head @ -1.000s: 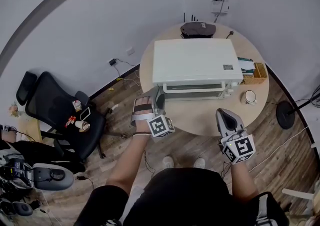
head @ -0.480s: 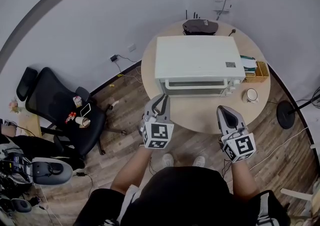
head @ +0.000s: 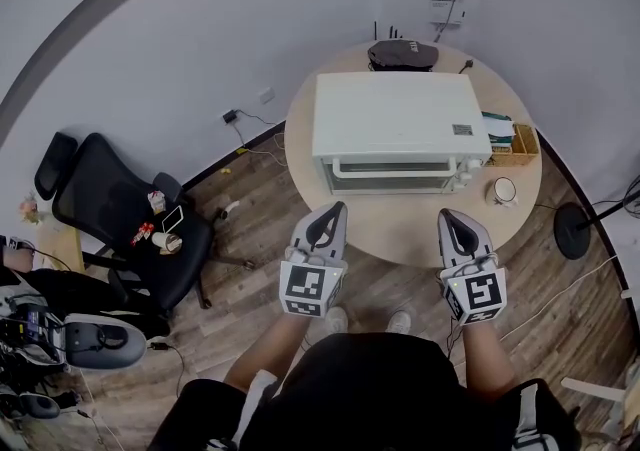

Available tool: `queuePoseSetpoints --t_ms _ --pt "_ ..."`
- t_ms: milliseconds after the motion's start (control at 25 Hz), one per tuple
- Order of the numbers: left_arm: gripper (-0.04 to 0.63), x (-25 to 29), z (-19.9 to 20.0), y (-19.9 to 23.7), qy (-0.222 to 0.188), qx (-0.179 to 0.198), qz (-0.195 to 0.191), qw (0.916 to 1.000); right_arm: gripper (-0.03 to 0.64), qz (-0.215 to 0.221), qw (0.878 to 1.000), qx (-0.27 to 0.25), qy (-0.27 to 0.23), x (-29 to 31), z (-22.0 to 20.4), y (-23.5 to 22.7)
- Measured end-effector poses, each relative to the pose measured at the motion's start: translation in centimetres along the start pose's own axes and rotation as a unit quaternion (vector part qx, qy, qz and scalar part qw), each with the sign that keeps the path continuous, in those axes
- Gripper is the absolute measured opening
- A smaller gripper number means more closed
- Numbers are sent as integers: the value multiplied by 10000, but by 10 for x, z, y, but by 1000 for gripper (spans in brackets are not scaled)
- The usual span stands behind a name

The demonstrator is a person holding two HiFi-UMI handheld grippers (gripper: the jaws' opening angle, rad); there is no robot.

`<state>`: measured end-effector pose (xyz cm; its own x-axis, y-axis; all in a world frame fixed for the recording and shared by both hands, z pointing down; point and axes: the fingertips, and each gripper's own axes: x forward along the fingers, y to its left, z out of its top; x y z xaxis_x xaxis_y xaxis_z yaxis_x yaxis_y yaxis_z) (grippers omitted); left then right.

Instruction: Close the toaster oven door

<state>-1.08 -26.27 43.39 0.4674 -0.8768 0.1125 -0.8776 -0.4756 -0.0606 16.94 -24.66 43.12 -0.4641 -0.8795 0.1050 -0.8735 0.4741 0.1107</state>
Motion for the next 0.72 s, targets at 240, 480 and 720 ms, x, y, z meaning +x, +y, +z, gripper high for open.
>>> queuePoseSetpoints --t_ms 240,480,720 --pt "6 -6 7 2 -146 -61 112 9998 -5 -12 10000 73 -18 -3 -3 1" --pt "8 -6 -1 -3 -17 -18 79 10000 -5 7 9999 98 -49 -5 -5 3" --pt "6 -5 -3 -5 13 22 72 10000 -3 130 9997 -81 -167 -3 2 8"
